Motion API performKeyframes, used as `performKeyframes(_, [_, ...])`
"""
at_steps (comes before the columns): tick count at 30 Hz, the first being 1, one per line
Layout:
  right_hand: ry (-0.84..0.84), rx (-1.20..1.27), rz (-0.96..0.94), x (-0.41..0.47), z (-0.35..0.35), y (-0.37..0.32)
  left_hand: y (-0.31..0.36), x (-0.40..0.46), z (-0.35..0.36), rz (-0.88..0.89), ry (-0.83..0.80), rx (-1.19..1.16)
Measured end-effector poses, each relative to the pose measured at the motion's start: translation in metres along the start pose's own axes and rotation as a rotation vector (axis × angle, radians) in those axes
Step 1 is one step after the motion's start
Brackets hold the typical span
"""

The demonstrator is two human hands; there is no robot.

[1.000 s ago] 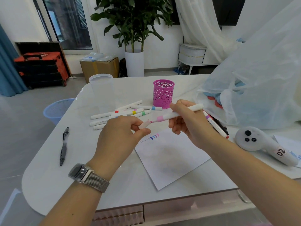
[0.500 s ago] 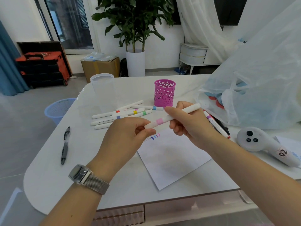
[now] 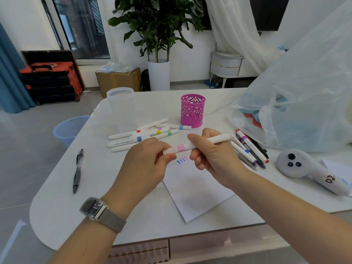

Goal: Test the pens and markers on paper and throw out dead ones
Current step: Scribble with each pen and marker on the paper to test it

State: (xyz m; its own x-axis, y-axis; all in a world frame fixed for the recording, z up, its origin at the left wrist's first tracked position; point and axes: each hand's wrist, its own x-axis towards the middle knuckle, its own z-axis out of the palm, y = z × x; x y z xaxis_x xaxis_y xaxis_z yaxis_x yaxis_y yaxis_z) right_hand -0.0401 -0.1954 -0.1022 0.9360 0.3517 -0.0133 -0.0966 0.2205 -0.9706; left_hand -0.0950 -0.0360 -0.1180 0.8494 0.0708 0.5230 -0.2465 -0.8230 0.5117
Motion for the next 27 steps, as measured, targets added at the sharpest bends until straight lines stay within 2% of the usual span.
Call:
performKeyframes(10, [0.008, 0.027, 0.04, 0.004, -0.003, 0.003, 0.002, -0.002, 0.005, 0.01, 0.005, 0.011])
performKeyframes(15, [0.005, -0.224, -0.025, 0.014, -0.011, -0.008, 0.012, 0.007, 0.018, -0.118, -0.189, -0.041])
performKeyframes(18, [0.071, -0.269, -0.031, 0.02, -0.023, -0.011, 0.0, 0.015, 0.028, -0.175, -0.244, -0.016])
performKeyframes(20, [0.133, -0.231, 0.031, 0.025, -0.035, -0.01, -0.019, 0.02, 0.03, -0.226, -0.24, 0.061])
performKeyframes(23, [0.127, -0.146, 0.121, 0.031, -0.057, -0.006, -0.053, 0.022, 0.027, -0.295, -0.216, 0.291])
performKeyframes(25, [0.187, -0.202, 0.116, 0.037, -0.069, -0.002, -0.07, 0.022, 0.019, -0.354, -0.207, 0.407])
performKeyframes(27, [0.313, -0.344, 0.029, 0.045, -0.079, 0.001, -0.083, 0.022, 0.011, -0.396, -0.225, 0.483])
